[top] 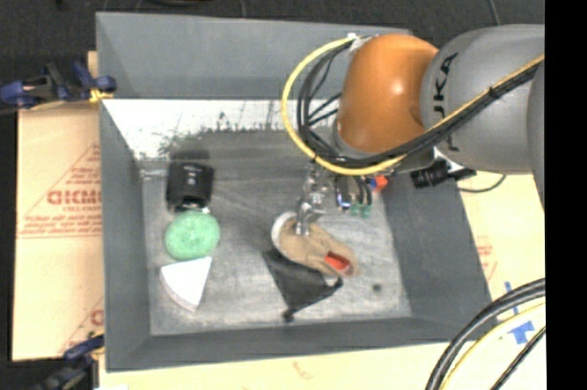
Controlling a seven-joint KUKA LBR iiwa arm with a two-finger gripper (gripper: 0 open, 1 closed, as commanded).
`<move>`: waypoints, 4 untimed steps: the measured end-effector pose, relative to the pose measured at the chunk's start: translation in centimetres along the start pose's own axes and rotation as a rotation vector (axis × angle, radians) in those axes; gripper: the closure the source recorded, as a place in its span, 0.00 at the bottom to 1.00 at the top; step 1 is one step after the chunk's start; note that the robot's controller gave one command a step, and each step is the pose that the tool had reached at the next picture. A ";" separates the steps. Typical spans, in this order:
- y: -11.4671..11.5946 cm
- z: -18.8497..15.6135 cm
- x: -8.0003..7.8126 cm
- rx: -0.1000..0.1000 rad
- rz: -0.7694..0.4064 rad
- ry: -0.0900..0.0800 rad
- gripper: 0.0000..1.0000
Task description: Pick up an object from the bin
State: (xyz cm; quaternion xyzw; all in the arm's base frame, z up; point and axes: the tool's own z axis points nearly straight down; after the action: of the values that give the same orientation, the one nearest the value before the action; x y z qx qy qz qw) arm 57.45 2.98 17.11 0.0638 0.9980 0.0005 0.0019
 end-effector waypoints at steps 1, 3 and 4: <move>-0.6 -1.0 0.8 0.001 -0.005 0.004 1.00; -0.3 -2.8 0.4 0.000 0.088 -0.002 1.00; -0.3 -2.5 1.1 0.001 0.111 0.005 1.00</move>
Offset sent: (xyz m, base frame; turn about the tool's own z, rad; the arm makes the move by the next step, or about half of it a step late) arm -0.0127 -0.0110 0.0310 0.0735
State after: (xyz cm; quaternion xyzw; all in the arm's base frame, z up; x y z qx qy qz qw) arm 56.36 2.83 19.57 0.1189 0.9929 0.0004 -0.0004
